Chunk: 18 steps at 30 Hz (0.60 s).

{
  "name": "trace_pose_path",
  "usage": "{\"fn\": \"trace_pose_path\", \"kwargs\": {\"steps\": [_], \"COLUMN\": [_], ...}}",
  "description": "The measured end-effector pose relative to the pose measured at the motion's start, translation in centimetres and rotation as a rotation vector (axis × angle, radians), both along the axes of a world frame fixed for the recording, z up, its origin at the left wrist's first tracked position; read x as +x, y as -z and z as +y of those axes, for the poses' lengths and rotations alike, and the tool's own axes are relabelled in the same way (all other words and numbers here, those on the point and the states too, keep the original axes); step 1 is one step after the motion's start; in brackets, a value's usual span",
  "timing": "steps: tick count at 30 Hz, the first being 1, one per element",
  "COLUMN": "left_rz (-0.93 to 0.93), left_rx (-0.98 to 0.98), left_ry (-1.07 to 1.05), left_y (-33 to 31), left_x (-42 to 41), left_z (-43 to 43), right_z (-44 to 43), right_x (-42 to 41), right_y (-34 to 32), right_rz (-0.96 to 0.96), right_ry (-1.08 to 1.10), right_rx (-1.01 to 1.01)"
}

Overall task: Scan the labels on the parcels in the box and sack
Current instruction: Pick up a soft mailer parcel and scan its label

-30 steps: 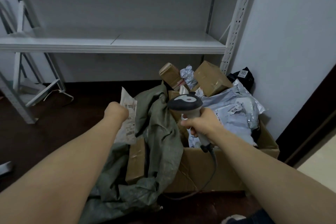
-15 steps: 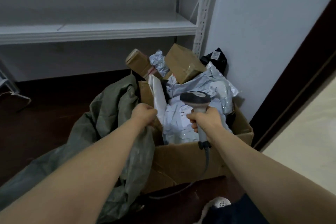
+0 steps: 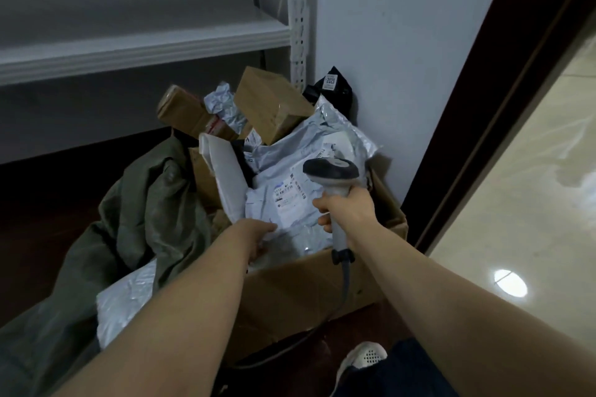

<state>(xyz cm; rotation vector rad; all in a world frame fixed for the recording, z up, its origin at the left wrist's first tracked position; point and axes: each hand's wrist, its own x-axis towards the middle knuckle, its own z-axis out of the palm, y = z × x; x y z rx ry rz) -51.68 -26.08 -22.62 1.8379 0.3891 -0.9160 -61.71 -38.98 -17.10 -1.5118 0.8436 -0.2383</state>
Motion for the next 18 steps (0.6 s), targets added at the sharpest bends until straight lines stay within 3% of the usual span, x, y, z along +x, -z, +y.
{"fn": "trace_pose_path", "kwargs": {"steps": [7,14,18], "left_rz": [0.08,-0.052,-0.18], "left_rx": [-0.06,-0.415,-0.49], "left_ry": [0.015,-0.229,-0.363], "left_y": [-2.2,-6.7,-8.6], "left_x": [-0.2,-0.3,-0.3], "left_z": [-0.3,2.5,6.6], "right_z": [0.6,3.1,5.7], "right_x": [-0.2,-1.4,-1.9], "right_y": [-0.5,-2.9,-4.5], "right_rz": [-0.006,-0.142,-0.168], "right_ry": [0.014,-0.005,-0.132], "right_rx": [-0.033,-0.016,-0.06]}}
